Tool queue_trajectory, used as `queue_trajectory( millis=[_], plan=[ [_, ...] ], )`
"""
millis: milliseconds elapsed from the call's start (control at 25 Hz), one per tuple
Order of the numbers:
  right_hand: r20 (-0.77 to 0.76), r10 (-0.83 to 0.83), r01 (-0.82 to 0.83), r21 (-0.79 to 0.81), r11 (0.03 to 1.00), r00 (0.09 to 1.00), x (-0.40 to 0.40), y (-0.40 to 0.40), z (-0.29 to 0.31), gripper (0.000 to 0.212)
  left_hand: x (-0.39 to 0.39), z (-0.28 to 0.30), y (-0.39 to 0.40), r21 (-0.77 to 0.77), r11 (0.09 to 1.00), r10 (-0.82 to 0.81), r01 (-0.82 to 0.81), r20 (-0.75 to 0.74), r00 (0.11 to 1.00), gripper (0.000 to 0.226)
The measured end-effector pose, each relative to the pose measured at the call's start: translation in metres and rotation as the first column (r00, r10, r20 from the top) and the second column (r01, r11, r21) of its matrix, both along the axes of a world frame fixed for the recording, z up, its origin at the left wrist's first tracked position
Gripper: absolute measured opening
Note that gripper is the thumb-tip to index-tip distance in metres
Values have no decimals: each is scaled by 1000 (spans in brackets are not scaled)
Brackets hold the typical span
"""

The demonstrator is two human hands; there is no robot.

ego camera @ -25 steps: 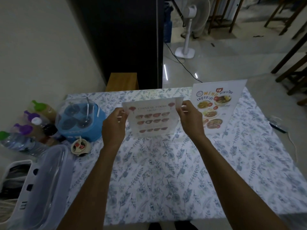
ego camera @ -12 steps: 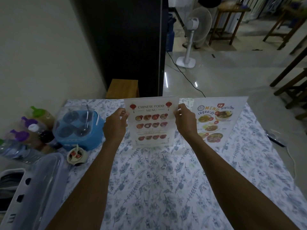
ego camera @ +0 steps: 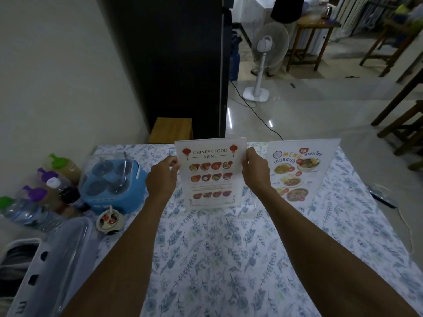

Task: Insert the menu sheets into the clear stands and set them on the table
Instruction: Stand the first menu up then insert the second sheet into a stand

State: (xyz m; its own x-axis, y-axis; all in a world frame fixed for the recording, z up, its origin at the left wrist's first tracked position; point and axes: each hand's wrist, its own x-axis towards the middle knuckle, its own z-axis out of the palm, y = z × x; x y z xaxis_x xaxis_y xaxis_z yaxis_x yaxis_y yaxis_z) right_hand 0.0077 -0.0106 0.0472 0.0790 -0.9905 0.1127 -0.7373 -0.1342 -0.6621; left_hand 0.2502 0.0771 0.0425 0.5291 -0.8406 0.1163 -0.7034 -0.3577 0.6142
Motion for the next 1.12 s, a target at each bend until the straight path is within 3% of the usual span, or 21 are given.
queue_trajectory(
  millis=[120,360,560,880,1000,1120],
  plan=[
    [-37,9,-7,67,998,999,-1,-3,5,12,1,3,-1,6,1000,-12,12,-39,999,16],
    [13,24,-26,123,992,1000,-16,16,5,39,-7,17,12,67,997,-40,43,-47,998,33],
    [-34,29,-27,62,998,999,-42,33,12,31,-28,34,31,52,998,-41,43,-28,999,25],
    [-75,-119,126,82,989,990,-131,66,6,30,-139,18,25,86,958,-264,274,-113,958,24],
    [-107,-166,182,159,970,980,-170,63,-2,33,-177,4,5,81,938,-323,337,-148,935,22],
    [-137,-196,223,220,950,971,-202,48,-9,43,-206,-6,-17,120,909,-368,399,-217,904,39]
  ],
)
